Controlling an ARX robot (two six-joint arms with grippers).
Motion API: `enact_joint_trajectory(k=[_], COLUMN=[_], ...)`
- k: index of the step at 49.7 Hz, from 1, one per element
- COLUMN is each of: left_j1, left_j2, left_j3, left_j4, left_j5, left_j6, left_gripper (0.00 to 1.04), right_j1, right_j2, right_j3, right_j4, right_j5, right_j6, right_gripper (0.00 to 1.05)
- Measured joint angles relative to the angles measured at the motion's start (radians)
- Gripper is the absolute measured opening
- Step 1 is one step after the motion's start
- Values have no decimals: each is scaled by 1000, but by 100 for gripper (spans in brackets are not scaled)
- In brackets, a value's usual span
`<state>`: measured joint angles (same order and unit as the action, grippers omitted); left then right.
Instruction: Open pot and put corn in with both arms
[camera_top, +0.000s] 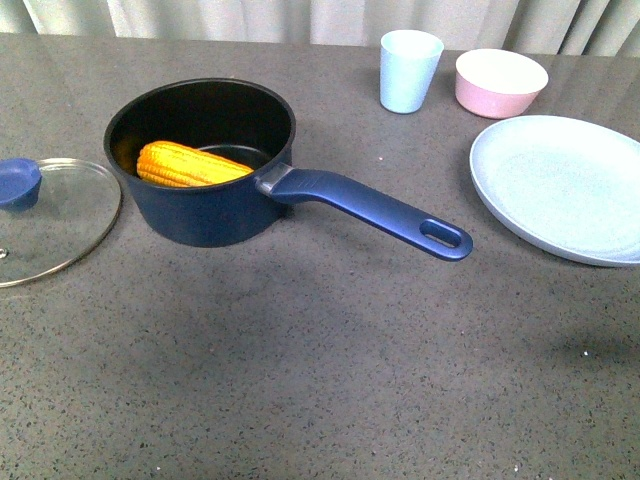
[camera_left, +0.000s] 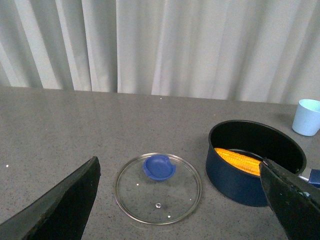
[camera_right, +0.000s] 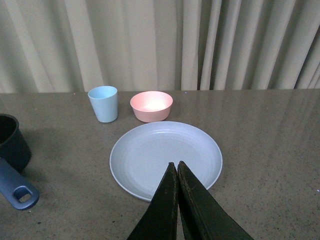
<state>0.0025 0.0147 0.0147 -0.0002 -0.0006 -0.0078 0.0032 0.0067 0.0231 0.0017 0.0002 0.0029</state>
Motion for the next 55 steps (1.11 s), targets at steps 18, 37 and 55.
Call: enact_joint_trajectory(k=[18,37,55], left_j1=[0,0,0], left_j2=[0,0,0], left_j3=[0,0,0], left_j4=[0,0,0], left_j5=[0,0,0], left_j6=[0,0,0], left_gripper=[96,96,96], right_j1=[0,0,0], right_j2=[0,0,0], right_j3=[0,0,0], right_j4=[0,0,0], right_j5=[0,0,0], right_j6=[0,0,0], right_gripper=[55,96,96])
